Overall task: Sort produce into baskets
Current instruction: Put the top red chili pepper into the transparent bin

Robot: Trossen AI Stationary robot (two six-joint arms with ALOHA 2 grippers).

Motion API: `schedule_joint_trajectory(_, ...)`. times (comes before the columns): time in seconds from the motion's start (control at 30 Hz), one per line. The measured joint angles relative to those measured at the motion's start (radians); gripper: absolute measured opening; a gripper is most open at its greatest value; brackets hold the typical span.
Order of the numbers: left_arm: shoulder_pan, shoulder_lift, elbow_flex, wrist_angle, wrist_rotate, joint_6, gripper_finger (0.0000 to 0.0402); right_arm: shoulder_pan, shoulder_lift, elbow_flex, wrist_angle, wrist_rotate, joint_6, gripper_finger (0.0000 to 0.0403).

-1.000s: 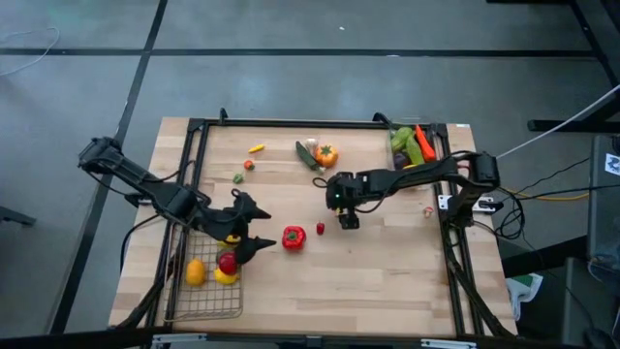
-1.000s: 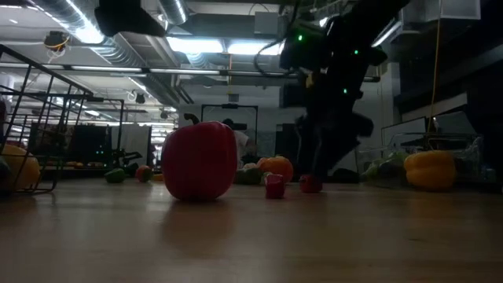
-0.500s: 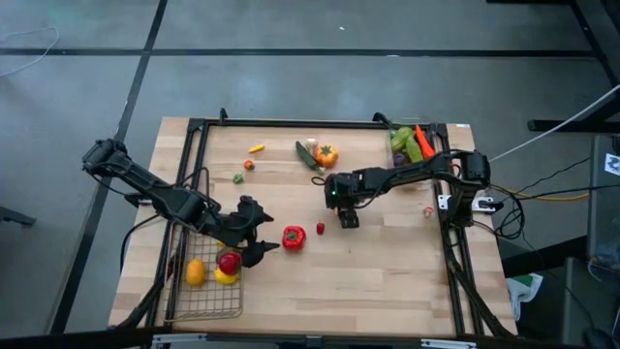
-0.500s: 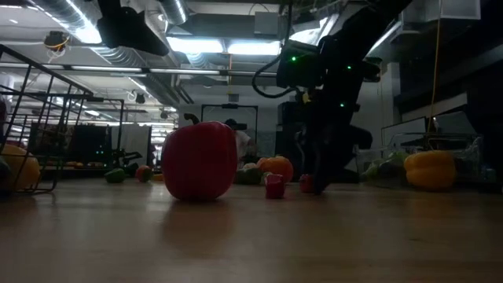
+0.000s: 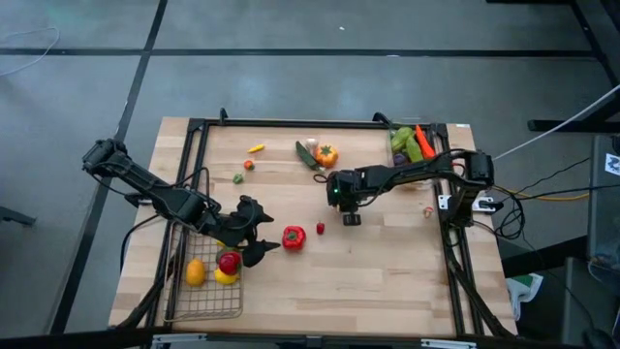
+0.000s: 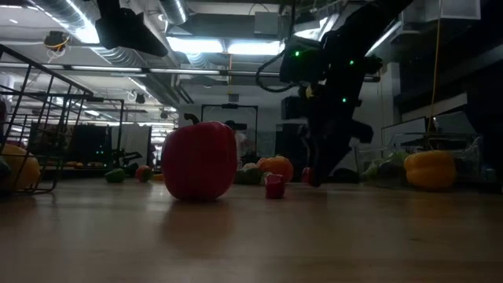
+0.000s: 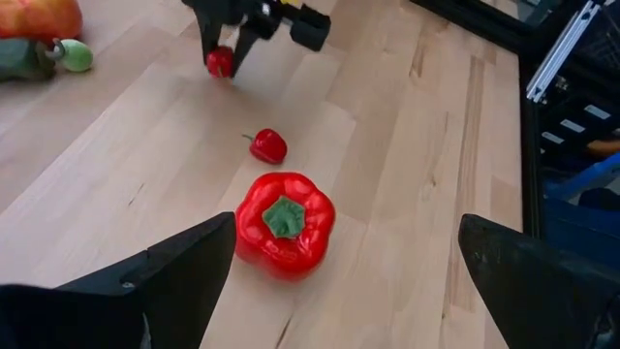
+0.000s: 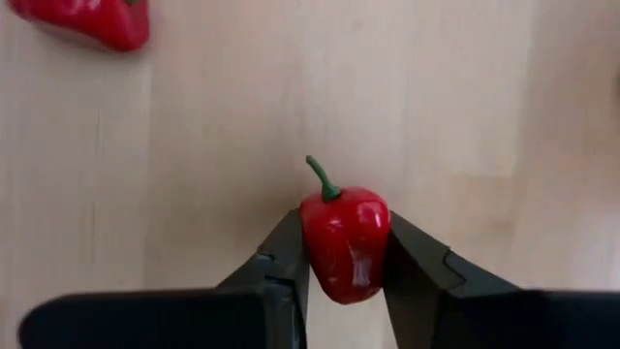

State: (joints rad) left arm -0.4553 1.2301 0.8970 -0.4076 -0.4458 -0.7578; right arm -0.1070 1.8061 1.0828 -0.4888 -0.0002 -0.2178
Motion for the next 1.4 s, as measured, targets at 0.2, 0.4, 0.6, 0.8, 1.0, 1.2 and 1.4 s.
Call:
schedule_joint_trajectory(0.2,0.0,0.0,0.0,0.0,0.0,-0.001,0.0391,0.001,-0.094,0.001,-0.11,0.068,0.0,0.0107)
schedule_joint_trajectory(0.4,0.0,0.0,0.0,0.0,0.0,-0.001,0.0391,-0.016,-0.209,0.002,-0.254,0.226,-0.029,0.0112)
schedule_joint_trajectory(0.6,0.0,0.0,0.0,0.0,0.0,-0.001,0.0391,-0.12,-0.303,0.002,-0.328,0.34,-0.05,0.0112)
schedule_joint_trajectory(0.8,0.0,0.0,0.0,0.0,0.0,-0.001,0.0391,-0.308,-0.344,0.002,-0.361,0.359,-0.051,0.0112)
schedule_joint_trajectory(1.0,0.0,0.0,0.0,0.0,0.0,-0.001,0.0391,-0.508,-0.345,0.002,-0.423,0.358,-0.05,0.0113)
schedule_joint_trajectory(1.2,0.0,0.0,0.0,0.0,0.0,-0.001,0.0391,-0.633,-0.345,0.002,-0.434,0.293,-0.02,0.0113)
schedule_joint_trajectory(1.4,0.0,0.0,0.0,0.0,0.0,-0.001,0.0391,-0.669,-0.345,0.002,-0.434,0.22,-0.018,0.0113)
